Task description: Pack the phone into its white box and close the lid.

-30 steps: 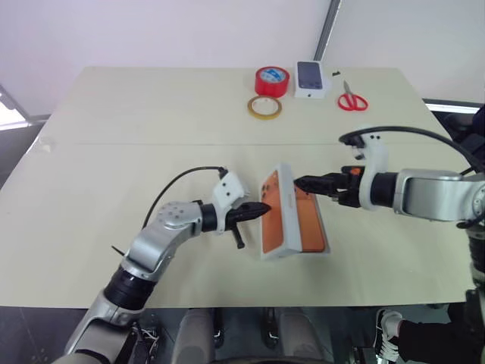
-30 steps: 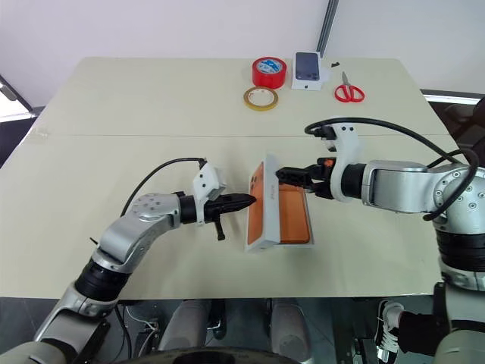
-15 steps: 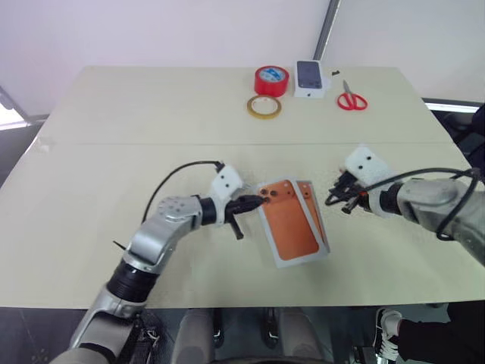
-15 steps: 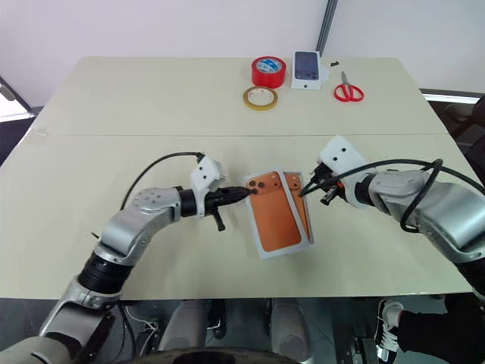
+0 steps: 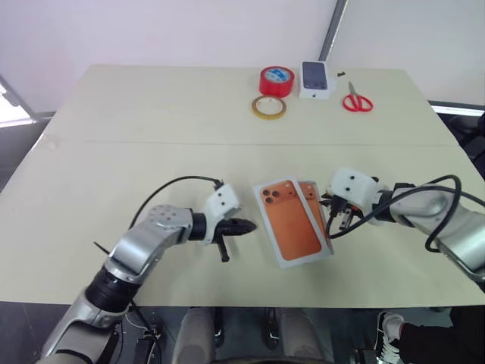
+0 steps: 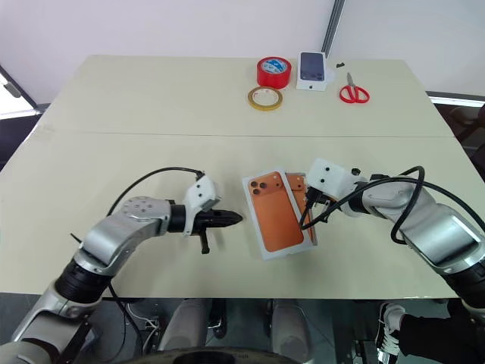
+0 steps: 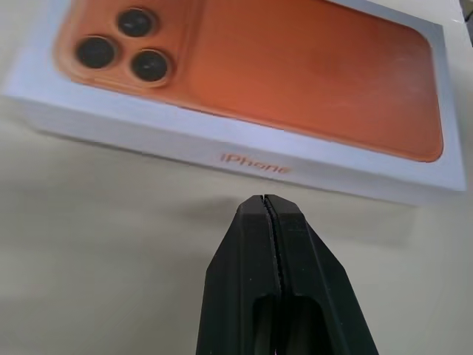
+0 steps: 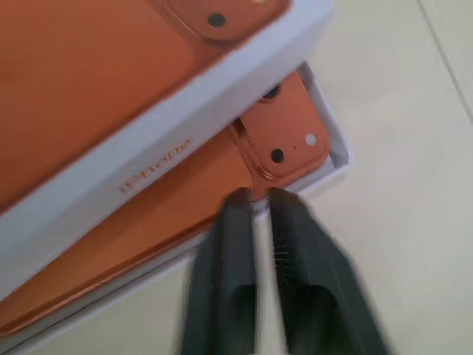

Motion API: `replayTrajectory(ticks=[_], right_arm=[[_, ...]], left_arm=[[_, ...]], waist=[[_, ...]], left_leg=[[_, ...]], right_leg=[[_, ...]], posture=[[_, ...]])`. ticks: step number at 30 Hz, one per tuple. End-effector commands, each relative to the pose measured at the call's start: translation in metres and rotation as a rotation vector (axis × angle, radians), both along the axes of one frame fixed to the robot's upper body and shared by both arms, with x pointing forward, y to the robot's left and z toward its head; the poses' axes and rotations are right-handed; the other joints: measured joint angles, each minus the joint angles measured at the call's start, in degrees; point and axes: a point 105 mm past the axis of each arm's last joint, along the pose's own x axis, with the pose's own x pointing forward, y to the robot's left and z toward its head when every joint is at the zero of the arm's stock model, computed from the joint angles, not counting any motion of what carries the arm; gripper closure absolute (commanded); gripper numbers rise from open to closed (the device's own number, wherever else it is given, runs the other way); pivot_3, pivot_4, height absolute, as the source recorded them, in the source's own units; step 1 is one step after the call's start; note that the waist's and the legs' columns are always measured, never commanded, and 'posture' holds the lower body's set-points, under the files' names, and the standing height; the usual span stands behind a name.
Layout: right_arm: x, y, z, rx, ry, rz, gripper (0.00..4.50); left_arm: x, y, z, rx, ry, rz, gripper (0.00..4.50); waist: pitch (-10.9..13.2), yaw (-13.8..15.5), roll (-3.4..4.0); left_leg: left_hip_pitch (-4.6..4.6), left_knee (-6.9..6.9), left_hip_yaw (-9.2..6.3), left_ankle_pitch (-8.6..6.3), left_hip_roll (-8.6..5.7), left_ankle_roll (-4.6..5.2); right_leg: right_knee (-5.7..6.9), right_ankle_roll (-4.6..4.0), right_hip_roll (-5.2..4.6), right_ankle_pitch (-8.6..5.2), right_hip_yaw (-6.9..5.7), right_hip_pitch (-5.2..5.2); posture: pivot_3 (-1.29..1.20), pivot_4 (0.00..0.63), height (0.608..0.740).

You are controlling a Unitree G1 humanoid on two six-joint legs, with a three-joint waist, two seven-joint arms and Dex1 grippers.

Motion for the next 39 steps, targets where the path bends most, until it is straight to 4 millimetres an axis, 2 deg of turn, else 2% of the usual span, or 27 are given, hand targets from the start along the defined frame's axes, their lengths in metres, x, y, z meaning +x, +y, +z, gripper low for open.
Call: replayTrajectory(ticks=[1,9,13,18,39], right_arm=[[-0.003,0.008,0.01,-0.012,-0.038,0.046,4.49],[-0.012,0.014,0.008,-0.049,-0.038,0.086,4.49],[-0.015,0.013,0.009,-0.052,-0.034,0.093,4.49],[-0.015,0.009,0.004,-0.071,-0.027,0.084,4.49],[-0.006,-0.014,-0.001,-0.088,-0.027,-0.041,4.49]], left_arm=[[0.001,-0.009,0.005,0.005,-0.032,-0.026,4.5],[0.008,-0.021,0.007,-0.019,-0.06,-0.016,4.5],[0.02,-0.029,0.016,-0.074,-0.074,0.028,4.5],[0.025,-0.038,0.025,-0.109,-0.099,0.027,4.5],[0.026,-0.06,0.028,-0.117,-0.112,-0.026,4.5]], waist=[[0.0,0.0,0.0],[0.0,0.1,-0.01],[0.0,0.1,-0.01],[0.0,0.1,-0.01],[0.0,0.1,-0.01]], left_leg=[[0.0,0.0,0.0,0.0,0.0,0.0],[0.0,0.04,-0.02,0.0,0.0,0.0],[0.0,0.06,-0.02,0.0,-0.02,0.01],[0.0,0.08,-0.03,0.01,-0.03,0.01],[0.01,0.14,-0.03,0.01,-0.07,0.01]], right_leg=[[0.0,0.0,0.0,0.0,0.0,0.0],[0.02,0.0,0.0,0.0,-0.01,0.03],[0.03,0.0,0.0,0.0,-0.01,0.04],[0.08,0.01,0.01,0.0,-0.01,0.04],[0.13,0.02,0.02,0.01,-0.02,0.07]], posture=[[0.0,0.15,0.74],[0.0,0.15,0.74],[0.0,0.15,0.74],[0.0,0.15,0.74],[0.0,0.15,0.74]])
